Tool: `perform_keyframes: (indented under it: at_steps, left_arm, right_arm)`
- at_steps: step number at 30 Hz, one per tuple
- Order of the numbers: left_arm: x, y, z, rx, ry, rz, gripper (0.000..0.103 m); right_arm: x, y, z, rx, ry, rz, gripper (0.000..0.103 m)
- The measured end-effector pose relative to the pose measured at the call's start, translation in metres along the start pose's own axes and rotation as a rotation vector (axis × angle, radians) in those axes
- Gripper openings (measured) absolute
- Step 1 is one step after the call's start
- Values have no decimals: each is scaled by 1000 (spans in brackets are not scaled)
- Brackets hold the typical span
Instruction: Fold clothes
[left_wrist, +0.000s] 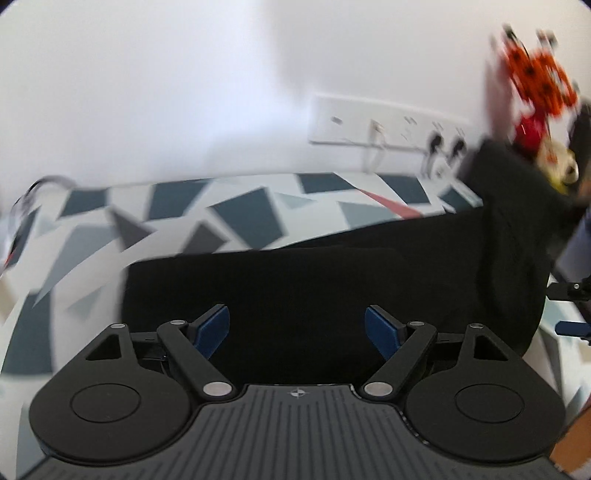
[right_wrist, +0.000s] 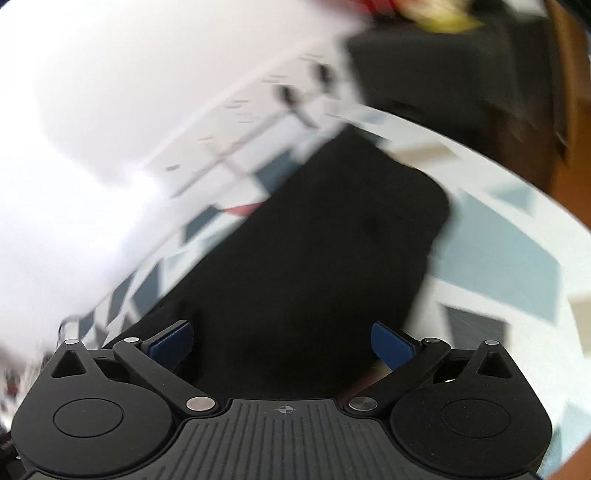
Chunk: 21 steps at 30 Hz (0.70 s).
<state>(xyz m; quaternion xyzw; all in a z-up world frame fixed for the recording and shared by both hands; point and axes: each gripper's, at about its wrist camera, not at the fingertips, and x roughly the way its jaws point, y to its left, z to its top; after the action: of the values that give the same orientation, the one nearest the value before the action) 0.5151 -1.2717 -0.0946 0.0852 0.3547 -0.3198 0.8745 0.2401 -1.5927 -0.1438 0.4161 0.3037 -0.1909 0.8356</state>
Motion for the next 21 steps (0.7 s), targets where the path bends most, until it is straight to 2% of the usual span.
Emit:
perform_keyframes:
  at_steps: [3,5,7,10,13,14,16,18,21]
  left_arm:
    - [35,-30,6,36,43,16,86]
    - [58,-45,7,38,93,33,86]
    - [68,-49,4,-7,104,54,86]
    - [80,-44,2,-111,132,61,90]
    - [91,-34,4,-206,186,66,99]
    - [95,-33,4,-208,202,74,103]
    - [102,-35,4,-168,227,82,103]
    - [106,-37,4,-122,241,91,103]
    - [108,-42,4,-117,247,126,103]
  right_arm:
    - [6,-49,10,65,-11,-19,102]
    - [24,-60,10,81,-36,-49,102]
    - [34,-73,14,70,-30,-58,102]
    - [57,-72,20,1,-61,-24,102]
    - [74,-68,34,-16,-81,-24,102]
    - [77,-67,38,-20,-91,-20,102]
    - [88,-58,50,-33,-104,-35,102]
    - [99,-51,57,-47,-100,-75,102]
    - [107,-39,57,-88,-116,-141,102]
